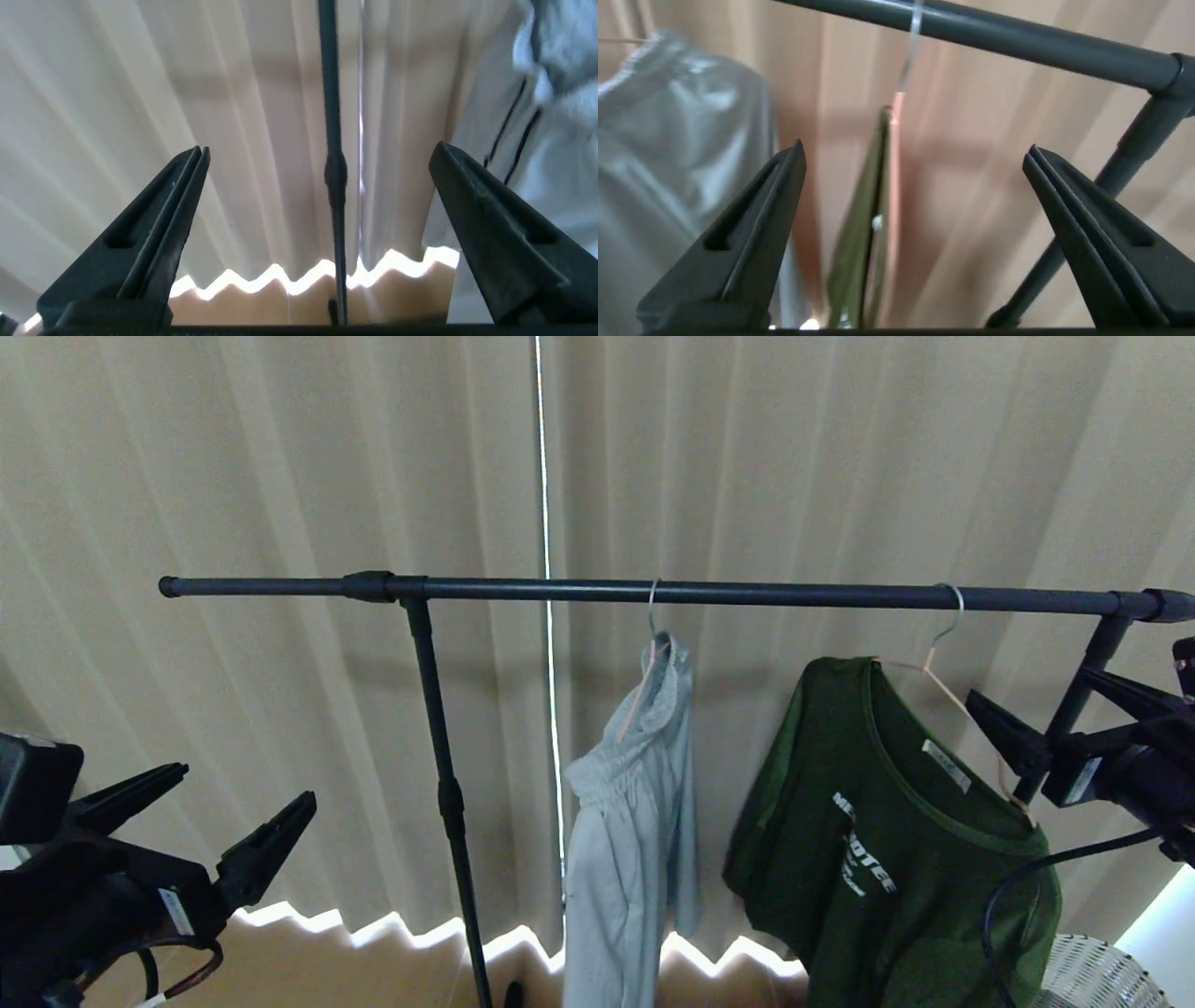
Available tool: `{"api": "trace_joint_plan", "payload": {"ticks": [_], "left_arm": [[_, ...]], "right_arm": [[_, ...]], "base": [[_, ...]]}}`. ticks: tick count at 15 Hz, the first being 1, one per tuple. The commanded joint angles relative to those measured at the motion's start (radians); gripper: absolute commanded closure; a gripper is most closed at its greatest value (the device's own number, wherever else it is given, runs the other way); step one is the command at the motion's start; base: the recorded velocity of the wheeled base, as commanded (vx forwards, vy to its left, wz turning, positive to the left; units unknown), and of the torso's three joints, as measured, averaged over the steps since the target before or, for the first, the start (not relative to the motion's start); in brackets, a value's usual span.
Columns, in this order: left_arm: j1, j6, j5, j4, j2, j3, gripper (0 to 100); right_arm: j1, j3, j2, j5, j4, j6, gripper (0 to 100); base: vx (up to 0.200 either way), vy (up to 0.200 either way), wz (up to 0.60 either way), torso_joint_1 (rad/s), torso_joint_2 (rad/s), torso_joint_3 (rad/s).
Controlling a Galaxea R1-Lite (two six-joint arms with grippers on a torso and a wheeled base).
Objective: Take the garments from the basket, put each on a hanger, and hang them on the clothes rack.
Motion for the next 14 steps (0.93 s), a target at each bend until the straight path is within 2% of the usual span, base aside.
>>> {"api": "trace_joint_plan", "payload": {"ticks": [1, 4, 7, 8, 9, 11, 12, 13, 14], "left_arm": [[0.014, -0.021, -0.001, -0.004, -0.067, -0.002, 0], [0.017, -0.035, 0.012, 0.036, -0.238, 0.041, 0], [0.092, -0.021, 0.068, 0.270, -0.424, 0.021, 0], [0.153, -0.021, 0.073, 0.496, -0.567, -0.017, 0], [0.176, -0.022, 0.073, 0.635, -0.654, -0.041, 0], [0.207, -0.022, 0.073, 0.924, -0.834, -0.081, 0], [0.212, -0.022, 0.068, 1.010, -0.895, -0.089, 0], [0.215, -0.027, 0.070, 1.050, -0.938, -0.081, 0], [0.221, -0.030, 0.070, 1.070, -0.970, -0.069, 0]], "right_arm": [[0.043, 0.077, -0.092, -0.003, -0.023, -0.002, 0], [0.043, 0.140, -0.282, -0.005, 0.038, -0.006, 0], [0.034, 0.164, -0.519, -0.006, 0.268, -0.006, 0], [0.031, 0.144, -0.703, -0.009, 0.514, -0.006, 0], [0.020, 0.120, -0.822, -0.011, 0.704, -0.006, 0], [-0.008, 0.005, -1.066, -0.011, 1.192, -0.006, 0], [-0.005, -0.046, -1.148, -0.009, 1.364, -0.003, 0], [-0.005, -0.057, -1.210, -0.011, 1.440, -0.002, 0], [-0.006, -0.050, -1.256, -0.012, 1.468, -0.002, 0]], "base": [[0.000, 0.000, 0.00, 0.000, 0.00, 0.000], [0.000, 0.000, 0.00, 0.000, 0.00, 0.000], [0.000, 0.000, 0.00, 0.000, 0.00, 0.000], [0.000, 0.000, 0.00, 0.000, 0.00, 0.000], [0.000, 0.000, 0.00, 0.000, 0.00, 0.000], [0.000, 0.000, 0.00, 0.000, 0.00, 0.000], [0.000, 0.000, 0.00, 0.000, 0.00, 0.000], [0.000, 0.000, 0.00, 0.000, 0.00, 0.000], [0.000, 0.000, 0.00, 0.000, 0.00, 0.000]]}}
